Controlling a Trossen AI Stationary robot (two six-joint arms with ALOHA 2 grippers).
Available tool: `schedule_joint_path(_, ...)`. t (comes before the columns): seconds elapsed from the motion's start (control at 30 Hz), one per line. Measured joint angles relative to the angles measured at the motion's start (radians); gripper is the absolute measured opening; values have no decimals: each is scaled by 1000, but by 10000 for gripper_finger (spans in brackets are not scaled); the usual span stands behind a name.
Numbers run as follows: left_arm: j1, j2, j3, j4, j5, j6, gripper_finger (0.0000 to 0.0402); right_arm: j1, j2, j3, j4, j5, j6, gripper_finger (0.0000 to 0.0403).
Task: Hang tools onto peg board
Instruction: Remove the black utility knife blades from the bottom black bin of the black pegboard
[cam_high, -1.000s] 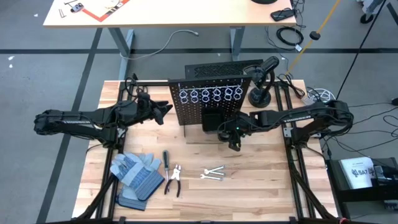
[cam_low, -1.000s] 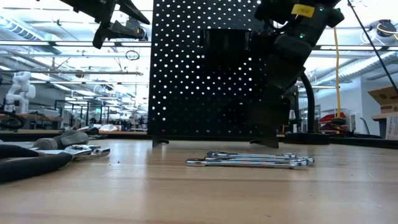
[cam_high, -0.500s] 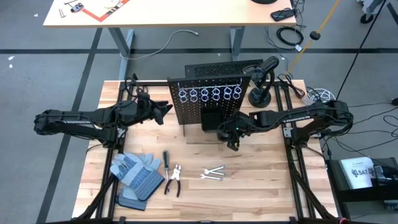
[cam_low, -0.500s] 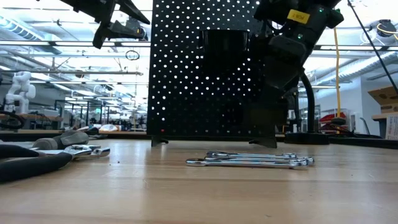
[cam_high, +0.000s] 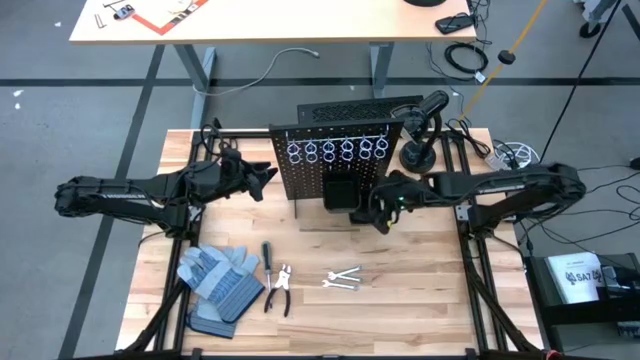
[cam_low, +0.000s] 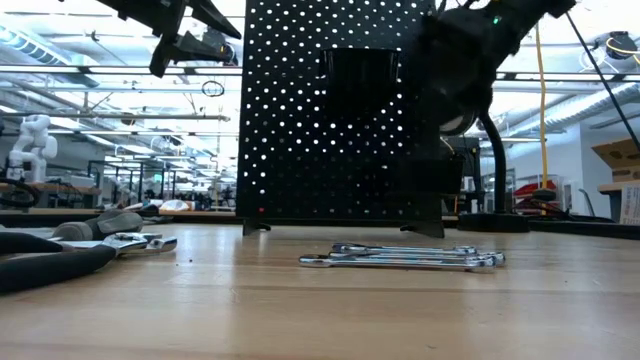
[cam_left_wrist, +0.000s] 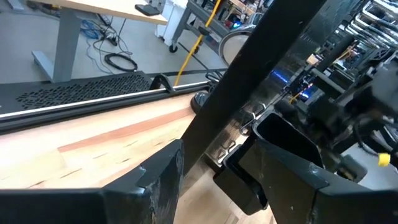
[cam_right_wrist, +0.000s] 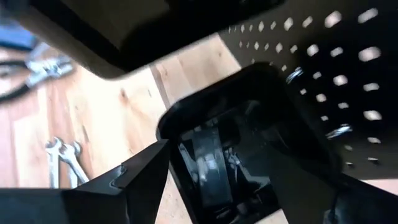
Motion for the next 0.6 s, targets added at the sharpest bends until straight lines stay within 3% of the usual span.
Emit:
schedule_joint_path(0.13,0,0,0,10,17,66,184,-3,-74,0,-17,43,19,252)
schedule_joint_path(0.27,0,0,0,8,70,174,107,-25,-142,0,-35,82,5,216)
schedule_joint_path(0.4,-6,0,-3,12,90,272,15,-35,-202,1,-34,136,-79,152)
schedule_joint_path(0.6,-75,22,-26,16,92,388,6,-35,-252,1,-35,175,-300,15)
